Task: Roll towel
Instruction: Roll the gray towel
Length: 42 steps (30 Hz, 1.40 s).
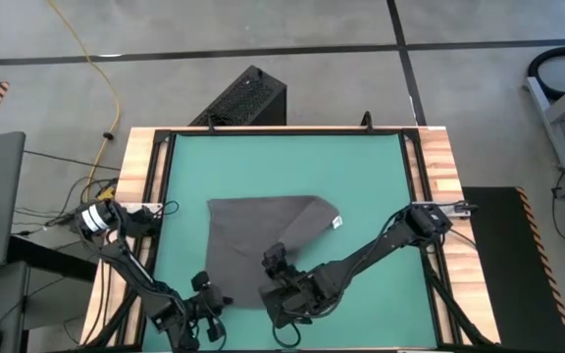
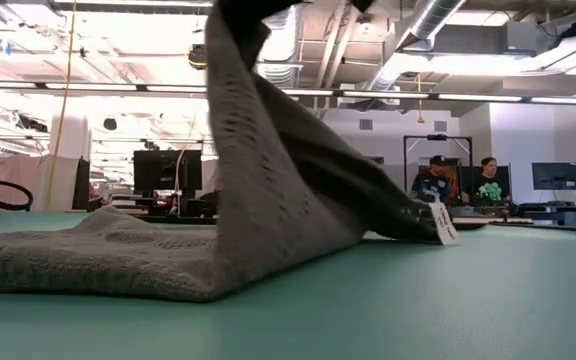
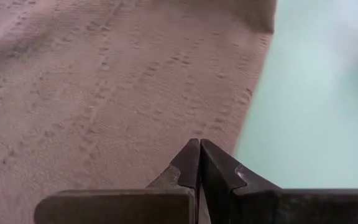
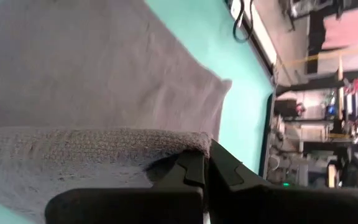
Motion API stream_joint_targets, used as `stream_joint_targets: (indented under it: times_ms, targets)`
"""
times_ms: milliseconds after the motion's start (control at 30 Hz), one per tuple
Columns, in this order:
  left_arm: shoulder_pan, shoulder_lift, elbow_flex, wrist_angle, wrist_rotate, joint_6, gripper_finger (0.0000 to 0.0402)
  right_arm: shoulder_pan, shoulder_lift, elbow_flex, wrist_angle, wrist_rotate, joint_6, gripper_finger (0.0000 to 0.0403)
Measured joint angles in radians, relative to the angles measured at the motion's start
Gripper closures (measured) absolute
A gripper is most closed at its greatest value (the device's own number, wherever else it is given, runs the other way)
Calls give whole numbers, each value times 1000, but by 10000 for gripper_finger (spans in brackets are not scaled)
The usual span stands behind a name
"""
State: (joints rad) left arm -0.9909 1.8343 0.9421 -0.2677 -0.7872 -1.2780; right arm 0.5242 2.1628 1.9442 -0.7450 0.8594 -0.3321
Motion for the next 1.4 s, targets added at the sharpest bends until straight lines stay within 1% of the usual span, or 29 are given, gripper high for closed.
stream_joint_targets:
  times_ms: [67,167,367,467,633,667,800,933,1000,1200,1267,1367,1400]
  targets:
    - [-7,0,0,-1,-2,-10,401,-11,0,0,64,-22,-70,388]
    - [-11,0,0,-9,-2,-18,401,-35,0,0,190,-105,-163,388]
    - [-4,0,0,-10,-3,4,401,-80,0,0,395,-233,-263,388]
    - [-4,0,0,-12,-6,15,401,-92,0,0,441,-318,-278,388]
    - [-4,0,0,-19,-6,17,401,-116,1,-7,451,-428,-249,388]
    - [-3,0,0,-20,-6,17,401,-122,1,-15,463,-442,-243,388]
    - [-4,0,3,-5,-14,17,401,-136,2,-53,516,-441,-258,388]
    - [-48,-1,95,7,-117,45,401,-134,2,-64,511,-441,-272,388]
    - [-57,7,120,13,-126,57,401,-133,2,-64,506,-442,-280,388]
    - [-34,129,123,146,-155,27,401,-142,2,-64,517,-443,-342,388]
    - [-29,165,123,187,-164,37,401,-142,2,-64,518,-472,-355,388]
    - [-13,208,126,248,-161,37,401,-142,2,-64,522,-563,-357,388]
    - [-10,222,132,262,-159,37,401,-143,2,-64,525,-575,-359,388]
